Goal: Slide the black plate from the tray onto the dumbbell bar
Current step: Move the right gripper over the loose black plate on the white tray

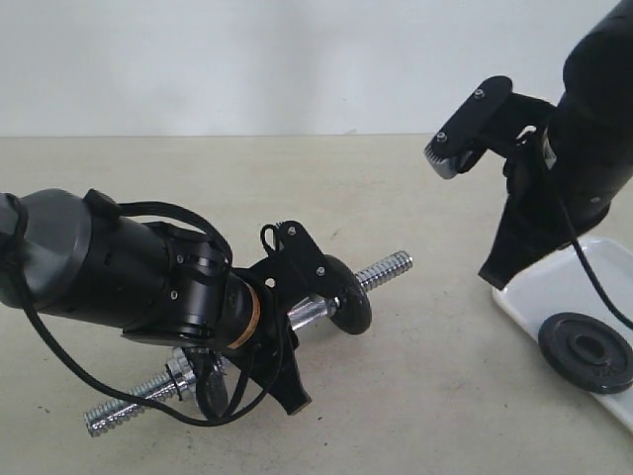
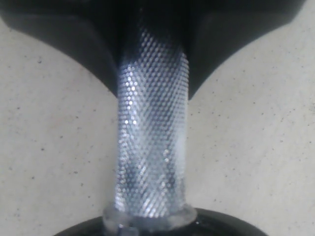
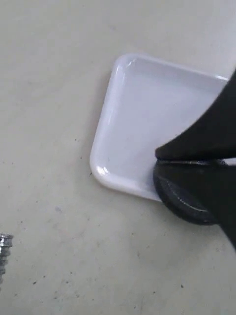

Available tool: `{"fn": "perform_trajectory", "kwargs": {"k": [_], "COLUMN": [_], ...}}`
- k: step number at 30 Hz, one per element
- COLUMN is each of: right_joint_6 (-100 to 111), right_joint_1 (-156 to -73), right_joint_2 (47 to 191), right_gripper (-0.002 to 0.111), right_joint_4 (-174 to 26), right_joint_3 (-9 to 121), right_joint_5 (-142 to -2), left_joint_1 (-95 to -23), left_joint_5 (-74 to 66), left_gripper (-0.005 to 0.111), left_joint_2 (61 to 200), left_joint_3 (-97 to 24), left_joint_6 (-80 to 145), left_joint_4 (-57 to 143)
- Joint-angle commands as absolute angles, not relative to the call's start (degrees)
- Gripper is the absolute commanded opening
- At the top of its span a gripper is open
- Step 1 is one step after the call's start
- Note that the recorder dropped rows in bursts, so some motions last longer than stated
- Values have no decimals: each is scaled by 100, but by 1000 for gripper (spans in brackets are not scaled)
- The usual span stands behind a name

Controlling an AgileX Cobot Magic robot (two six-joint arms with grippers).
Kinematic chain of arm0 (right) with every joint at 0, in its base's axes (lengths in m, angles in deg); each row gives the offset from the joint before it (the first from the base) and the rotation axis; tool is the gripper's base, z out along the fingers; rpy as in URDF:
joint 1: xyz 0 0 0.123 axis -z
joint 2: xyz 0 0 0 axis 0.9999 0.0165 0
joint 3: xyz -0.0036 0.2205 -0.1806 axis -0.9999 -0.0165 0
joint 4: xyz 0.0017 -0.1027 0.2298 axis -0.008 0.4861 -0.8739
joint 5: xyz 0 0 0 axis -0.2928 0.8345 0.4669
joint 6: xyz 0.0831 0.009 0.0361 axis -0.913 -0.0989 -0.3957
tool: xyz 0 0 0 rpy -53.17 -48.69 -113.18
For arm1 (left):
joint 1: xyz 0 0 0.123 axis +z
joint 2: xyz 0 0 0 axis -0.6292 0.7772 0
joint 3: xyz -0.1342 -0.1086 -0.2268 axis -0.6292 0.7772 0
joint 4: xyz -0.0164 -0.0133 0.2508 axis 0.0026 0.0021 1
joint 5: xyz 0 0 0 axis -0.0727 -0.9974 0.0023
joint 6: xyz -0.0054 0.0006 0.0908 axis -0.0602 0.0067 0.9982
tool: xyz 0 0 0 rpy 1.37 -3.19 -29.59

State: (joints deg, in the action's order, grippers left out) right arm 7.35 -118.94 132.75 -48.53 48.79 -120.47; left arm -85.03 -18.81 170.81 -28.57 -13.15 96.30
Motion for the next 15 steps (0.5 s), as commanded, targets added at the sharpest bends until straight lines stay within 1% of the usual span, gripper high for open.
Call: {"fn": "perform_trajectory", "kwargs": {"k": [1,4,8,11,15], "right_joint_6": [-1087,-2688,-4574,-5144,-5572], "right_joint_1": [-12668,-13404,-14717,-15518,-16243], "right_joint_2": [12727,12436,12323,12323,12323], "right_gripper": [0,0,0,0,0], "right_joint_4": [-3079,-1741,-648,-709,-1184], "right_joint_3": [4078,3312,2486,2196,2083], "right_joint_5": [-12132,-12376,-13583,-14216,-14220], "left_joint_1": [-8530,-8530,-8530,-8530,-8530], "left_joint_5": [-1716,-1716,-1703,-1663,-1650], "left_gripper": [4,4,4,4,4], "left_joint_2": [16958,16958,16958,16958,16958], "left_joint_3": [-2912,-2912,-2912,-2912,-2912], "left_joint_6": [-1376,-1376,-1403,-1481,-1511], "left_joint_4": [9756,9756,9756,9756,9756]}}
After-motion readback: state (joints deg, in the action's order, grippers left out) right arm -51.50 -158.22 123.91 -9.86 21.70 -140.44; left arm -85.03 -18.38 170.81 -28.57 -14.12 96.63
